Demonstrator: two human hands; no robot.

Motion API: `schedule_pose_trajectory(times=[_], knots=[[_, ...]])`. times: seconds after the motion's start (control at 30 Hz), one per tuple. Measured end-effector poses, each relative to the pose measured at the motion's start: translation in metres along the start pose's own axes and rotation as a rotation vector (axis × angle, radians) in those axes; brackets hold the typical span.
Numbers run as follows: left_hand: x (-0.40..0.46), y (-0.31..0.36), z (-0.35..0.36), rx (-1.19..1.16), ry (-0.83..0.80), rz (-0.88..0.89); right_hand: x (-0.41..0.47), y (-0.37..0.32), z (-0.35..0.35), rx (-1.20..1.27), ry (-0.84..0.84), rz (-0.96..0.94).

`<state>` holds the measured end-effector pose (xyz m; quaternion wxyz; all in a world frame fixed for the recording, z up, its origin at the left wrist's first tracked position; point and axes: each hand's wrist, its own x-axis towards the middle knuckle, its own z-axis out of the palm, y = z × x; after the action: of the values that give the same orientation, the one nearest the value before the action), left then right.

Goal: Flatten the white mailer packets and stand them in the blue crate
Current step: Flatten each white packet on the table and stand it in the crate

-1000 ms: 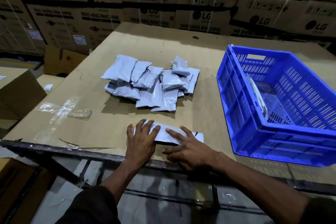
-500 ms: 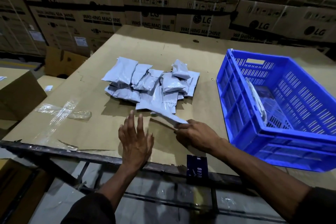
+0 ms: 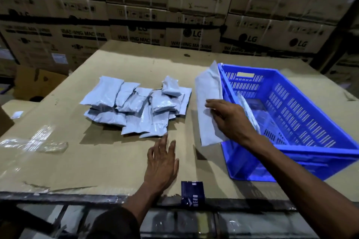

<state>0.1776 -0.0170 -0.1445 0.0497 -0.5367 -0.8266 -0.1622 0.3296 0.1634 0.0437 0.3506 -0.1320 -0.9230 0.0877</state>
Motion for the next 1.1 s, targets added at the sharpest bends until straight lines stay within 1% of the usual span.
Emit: schedule_pose_trajectory(times=[0.1, 0.33, 0.53, 0.6, 0.67, 0.77, 0.83, 0.93, 1.0, 1.07, 1.1], knots=[[0.014, 0.022, 0.01, 0.012, -0.017, 0.032, 0.008, 0.019, -0.033, -0.039, 0.066, 0.044], [0.046, 0.055, 0.034, 0.031, -0.039, 0.09, 0.014, 0.071, -0.097, -0.195, 0.137, 0.124], [0.068, 0.074, 0.045, 0.036, 0.011, 0.083, 0.01, 0.123, -0.125, -0.316, 0.097, 0.156], [0.072, 0.078, 0.046, 0.042, 0.026, 0.071, 0.004, 0.139, -0.123, -0.39, 0.001, 0.214], [0.075, 0.081, 0.049, 0.038, 0.028, 0.05, -0.002, 0.157, -0.113, -0.497, -0.207, 0.284], [0.076, 0.082, 0.052, 0.039, 0.044, 0.036, -0.013, 0.184, -0.089, -0.597, -0.519, 0.288], [0.076, 0.081, 0.053, 0.036, 0.055, 0.018, -0.019, 0.202, -0.074, -0.633, -0.626, 0.258], [0.076, 0.079, 0.054, 0.044, 0.072, 0.001, -0.025, 0.222, -0.053, -0.598, -0.745, 0.306], [0.077, 0.08, 0.055, 0.042, 0.08, 0.003, -0.029, 0.227, -0.045, -0.501, -0.778, 0.364], [0.078, 0.08, 0.054, 0.037, 0.081, 0.0, -0.032, 0.232, -0.042, -0.37, -0.717, 0.384], [0.078, 0.08, 0.054, 0.038, 0.078, -0.003, -0.031, 0.236, -0.041, -0.313, -0.662, 0.43]])
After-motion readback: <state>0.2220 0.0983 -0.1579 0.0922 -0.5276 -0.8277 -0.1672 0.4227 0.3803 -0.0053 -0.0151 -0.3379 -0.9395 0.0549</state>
